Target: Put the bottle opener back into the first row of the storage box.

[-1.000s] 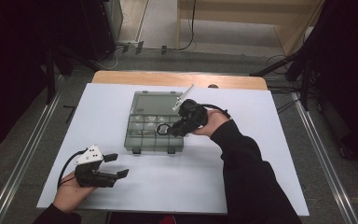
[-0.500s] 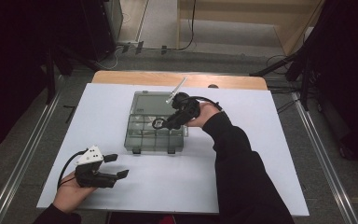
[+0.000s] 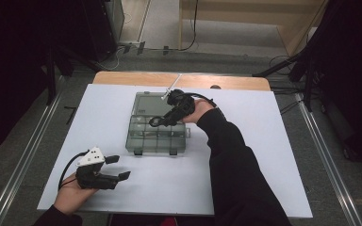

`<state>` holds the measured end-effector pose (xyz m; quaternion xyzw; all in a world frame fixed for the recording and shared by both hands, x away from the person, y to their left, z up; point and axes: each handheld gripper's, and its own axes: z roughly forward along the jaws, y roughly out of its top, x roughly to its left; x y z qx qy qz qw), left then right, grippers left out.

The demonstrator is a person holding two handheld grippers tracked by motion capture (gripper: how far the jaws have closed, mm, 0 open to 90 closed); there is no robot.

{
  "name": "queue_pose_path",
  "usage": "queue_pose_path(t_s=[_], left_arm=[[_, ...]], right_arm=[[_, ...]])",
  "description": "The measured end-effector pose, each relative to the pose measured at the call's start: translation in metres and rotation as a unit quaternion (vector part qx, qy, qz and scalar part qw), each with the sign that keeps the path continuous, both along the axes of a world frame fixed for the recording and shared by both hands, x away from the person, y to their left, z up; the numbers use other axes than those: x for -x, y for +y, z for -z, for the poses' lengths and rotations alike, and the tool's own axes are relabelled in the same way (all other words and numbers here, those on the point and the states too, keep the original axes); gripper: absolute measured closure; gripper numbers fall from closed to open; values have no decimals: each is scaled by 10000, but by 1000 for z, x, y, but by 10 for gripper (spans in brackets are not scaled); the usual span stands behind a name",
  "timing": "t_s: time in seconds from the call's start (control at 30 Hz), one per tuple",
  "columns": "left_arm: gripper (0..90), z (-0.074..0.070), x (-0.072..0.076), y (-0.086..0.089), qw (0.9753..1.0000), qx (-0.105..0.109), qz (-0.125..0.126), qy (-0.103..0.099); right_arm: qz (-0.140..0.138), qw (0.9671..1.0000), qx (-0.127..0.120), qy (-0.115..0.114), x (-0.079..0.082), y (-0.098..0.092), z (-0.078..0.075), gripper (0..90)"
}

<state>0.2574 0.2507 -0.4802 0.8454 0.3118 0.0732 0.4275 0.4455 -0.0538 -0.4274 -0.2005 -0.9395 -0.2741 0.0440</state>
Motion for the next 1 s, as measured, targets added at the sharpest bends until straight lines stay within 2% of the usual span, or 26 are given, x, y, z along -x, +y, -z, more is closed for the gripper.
queue_pose_path(t_s=[0.2, 0.37, 0.8, 0.93, 0.97, 1.0], left_arm=[[233, 0, 0, 0, 10000, 29, -8, 12], [233, 0, 1, -1, 10000, 20, 10, 7], [233, 0, 1, -1, 10000, 17, 22, 24], [233, 1, 1, -1, 10000, 21, 17, 27], [233, 1, 1, -1, 10000, 18, 21, 32], [233, 1, 1, -1, 10000, 21, 15, 28]], right_arm=[[-86, 9999, -5, -109, -4, 9, 3, 662], [-85, 9999, -19, -93, -8, 13, 6, 661], [-133, 9996, 74, -242, -9, 17, 12, 660], [-114, 9993, 161, -304, -10, 17, 13, 639], [-135, 9993, 79, -352, -9, 16, 13, 598], [-135, 9993, 79, -352, -9, 16, 13, 598]])
